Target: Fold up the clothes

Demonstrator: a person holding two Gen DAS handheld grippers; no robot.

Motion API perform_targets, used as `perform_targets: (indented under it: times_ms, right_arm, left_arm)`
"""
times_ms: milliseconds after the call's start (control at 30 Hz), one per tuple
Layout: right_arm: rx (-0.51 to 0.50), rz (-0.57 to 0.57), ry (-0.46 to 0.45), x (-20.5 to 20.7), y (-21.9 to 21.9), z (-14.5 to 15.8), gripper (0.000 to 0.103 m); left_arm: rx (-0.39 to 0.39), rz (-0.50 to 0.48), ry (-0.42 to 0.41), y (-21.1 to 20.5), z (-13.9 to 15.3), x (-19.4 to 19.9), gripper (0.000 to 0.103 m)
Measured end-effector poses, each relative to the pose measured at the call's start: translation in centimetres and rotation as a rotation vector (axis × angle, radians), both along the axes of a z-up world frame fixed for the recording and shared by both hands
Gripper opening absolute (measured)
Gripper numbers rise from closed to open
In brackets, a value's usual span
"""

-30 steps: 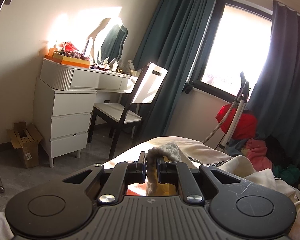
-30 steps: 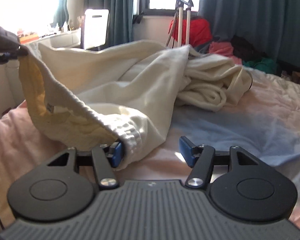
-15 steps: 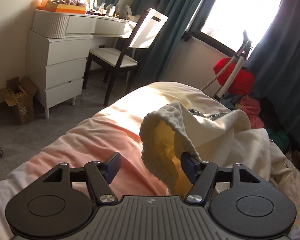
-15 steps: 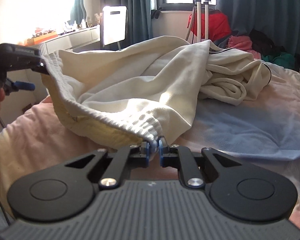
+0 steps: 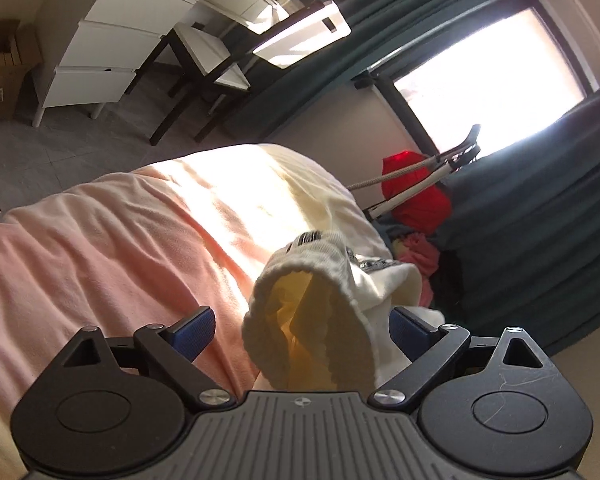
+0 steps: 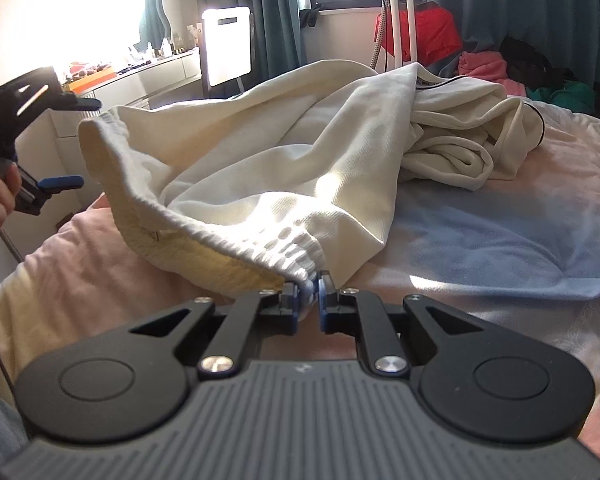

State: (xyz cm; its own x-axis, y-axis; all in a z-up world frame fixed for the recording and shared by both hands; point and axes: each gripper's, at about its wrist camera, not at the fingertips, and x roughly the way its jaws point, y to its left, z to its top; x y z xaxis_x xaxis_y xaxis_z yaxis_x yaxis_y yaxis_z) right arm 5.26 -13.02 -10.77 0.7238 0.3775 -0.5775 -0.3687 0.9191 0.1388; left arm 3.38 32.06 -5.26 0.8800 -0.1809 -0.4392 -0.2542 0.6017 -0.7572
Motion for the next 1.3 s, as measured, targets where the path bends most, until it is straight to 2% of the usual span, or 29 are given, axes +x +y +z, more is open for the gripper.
perform_targets:
  times_ms: [67, 133, 267, 367, 433, 500, 533, 567, 633, 667, 733, 833, 1000, 1100, 1200, 1300]
  right_arm:
    - [0.006, -0.005, 0.013, 0.1, 0.1, -0.2, 0.012]
    - [0.004, 0.001, 0.009, 0.1, 0.2, -0.3, 0.012]
    - [-0.011, 0.011, 0.001, -0.1, 0.3, -0.6, 0.013]
    - [-0.010, 0.018, 0.003, -0.1, 0.4, -0.9, 0.013]
    - [-0.004, 0.025, 0.004, -0.2, 0.5, -1.0, 0.013]
    - [0.018, 0.035, 0.003, -0.6, 1.0, -0.8, 0.013]
    - [0.029, 0.040, 0.003, -0.7, 1.3, -0.8, 0.013]
    - [0.040, 0.046, 0.002, -0.9, 1.5, -0.7, 0.013]
    - [0.062, 0.056, 0.001, -1.3, 2.0, -0.5, 0.013]
    - [0.073, 0.061, 0.001, -1.5, 2.3, -0.4, 0.013]
    - [0.100, 0.082, 0.001, -1.6, 3.3, -0.1, 0.013]
    - [0.154, 0.137, -0.015, -1.6, 6.2, 1.0, 0.013]
    - [0.265, 0.243, -0.063, -0.1, 13.7, 2.9, 0.013]
    - [0.314, 0.284, -0.053, 2.0, 18.0, 2.8, 0.014]
    - [0.310, 0.270, 0.002, 4.0, 20.4, 0.6, 0.014]
    - [0.303, 0.274, 0.038, 4.5, 21.3, -1.2, 0.015]
  left_arm:
    - [-0.023, 0.014, -0.045, 0.6, 0.2, -0.9, 0.097]
    - [-0.022, 0.020, -0.055, 0.8, 0.2, -0.9, 0.102]
    - [0.020, -0.033, 0.009, 0.0, -1.0, 1.0, 0.101]
    - [0.102, -0.066, 0.054, -1.9, -2.1, 2.8, 0.097]
    - [0.164, -0.084, 0.090, -2.7, -2.4, 4.2, 0.086]
    - [0.176, -0.086, 0.094, -2.9, -2.5, 5.3, 0.074]
    - [0.170, -0.081, 0.097, -2.9, -2.6, 5.8, 0.062]
    - [0.168, -0.067, 0.111, -2.8, -2.6, 6.2, 0.055]
    - [0.176, -0.042, 0.137, -2.5, -2.4, 7.1, 0.021]
    - [0.199, -0.037, 0.147, -2.2, -2.0, 7.5, 0.017]
    - [0.272, -0.023, 0.130, -1.4, -0.5, 8.1, 0.015]
    - [0.403, 0.007, 0.087, 0.7, 3.2, 9.7, 0.014]
    - [0.562, 0.149, 0.089, 5.7, 8.7, 14.1, 0.014]
    - [0.633, 0.173, 0.153, 7.7, 8.6, 17.7, 0.014]
    - [0.644, 0.146, 0.181, 8.4, 6.5, 19.9, 0.015]
    - [0.638, 0.123, 0.192, 8.6, 4.5, 20.3, 0.019]
